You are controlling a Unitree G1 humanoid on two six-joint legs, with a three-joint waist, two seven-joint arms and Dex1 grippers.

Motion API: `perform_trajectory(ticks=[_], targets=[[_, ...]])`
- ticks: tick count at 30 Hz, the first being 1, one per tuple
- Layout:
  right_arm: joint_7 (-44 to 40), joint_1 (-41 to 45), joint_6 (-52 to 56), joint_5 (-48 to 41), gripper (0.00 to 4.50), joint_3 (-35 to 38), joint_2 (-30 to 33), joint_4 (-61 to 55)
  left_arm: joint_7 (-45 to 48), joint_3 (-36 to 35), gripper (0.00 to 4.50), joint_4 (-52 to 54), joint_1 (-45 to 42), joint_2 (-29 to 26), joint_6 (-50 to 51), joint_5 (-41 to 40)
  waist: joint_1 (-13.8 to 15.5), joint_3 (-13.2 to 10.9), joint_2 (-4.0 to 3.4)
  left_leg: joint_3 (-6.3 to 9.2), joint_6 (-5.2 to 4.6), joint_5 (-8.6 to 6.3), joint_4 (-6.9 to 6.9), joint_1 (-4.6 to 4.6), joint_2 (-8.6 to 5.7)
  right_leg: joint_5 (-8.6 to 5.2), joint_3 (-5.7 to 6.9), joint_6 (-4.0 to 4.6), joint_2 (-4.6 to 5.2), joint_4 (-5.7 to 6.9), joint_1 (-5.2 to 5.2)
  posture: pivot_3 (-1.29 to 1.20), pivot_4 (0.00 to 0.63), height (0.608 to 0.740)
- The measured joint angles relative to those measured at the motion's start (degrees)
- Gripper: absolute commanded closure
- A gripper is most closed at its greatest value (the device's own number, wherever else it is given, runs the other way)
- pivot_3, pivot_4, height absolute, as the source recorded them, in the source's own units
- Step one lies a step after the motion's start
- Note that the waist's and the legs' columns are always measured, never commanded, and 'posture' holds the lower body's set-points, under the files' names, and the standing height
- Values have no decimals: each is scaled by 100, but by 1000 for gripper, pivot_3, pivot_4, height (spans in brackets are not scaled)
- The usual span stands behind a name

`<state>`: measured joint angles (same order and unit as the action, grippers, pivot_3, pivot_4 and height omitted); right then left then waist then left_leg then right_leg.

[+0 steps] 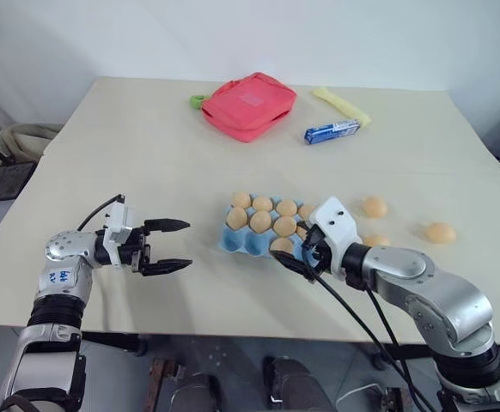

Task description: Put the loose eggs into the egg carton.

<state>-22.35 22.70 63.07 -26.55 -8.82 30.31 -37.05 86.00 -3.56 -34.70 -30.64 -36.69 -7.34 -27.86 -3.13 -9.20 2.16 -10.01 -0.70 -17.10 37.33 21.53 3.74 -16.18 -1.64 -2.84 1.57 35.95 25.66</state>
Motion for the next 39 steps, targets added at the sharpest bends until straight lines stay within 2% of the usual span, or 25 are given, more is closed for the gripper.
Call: perform_trajectory(ticks=[14,23,34,39], targets=[[-4,192,228,81,20,-404,-104,353,-3,-47,0,22,38,0,-1,0,-7,0,0,1,1,0,-2,-1,1,-1,1,1,-1,0,1,0,150,740],[-10,303,196,249,2861,-456,-160,565,-5,-89,0,45,132,0,-1,3,-11,0,0,0,2,-1,-5,-1,2,-2,1,3,-1,0,2,0,150,740],[-127,313,216,227,2861,-425,-161,479,-6,-90,0,47,138,0,-1,27,-11,0,0,0,3,-1,-5,0,3,-2,1,4,-2,0,3,0,150,740],[-152,636,424,-47,2861,5,-219,228,-6,-90,0,46,136,1,-20,61,-6,-1,-1,1,3,-1,-5,0,3,-2,2,4,-1,0,3,0,150,740]])
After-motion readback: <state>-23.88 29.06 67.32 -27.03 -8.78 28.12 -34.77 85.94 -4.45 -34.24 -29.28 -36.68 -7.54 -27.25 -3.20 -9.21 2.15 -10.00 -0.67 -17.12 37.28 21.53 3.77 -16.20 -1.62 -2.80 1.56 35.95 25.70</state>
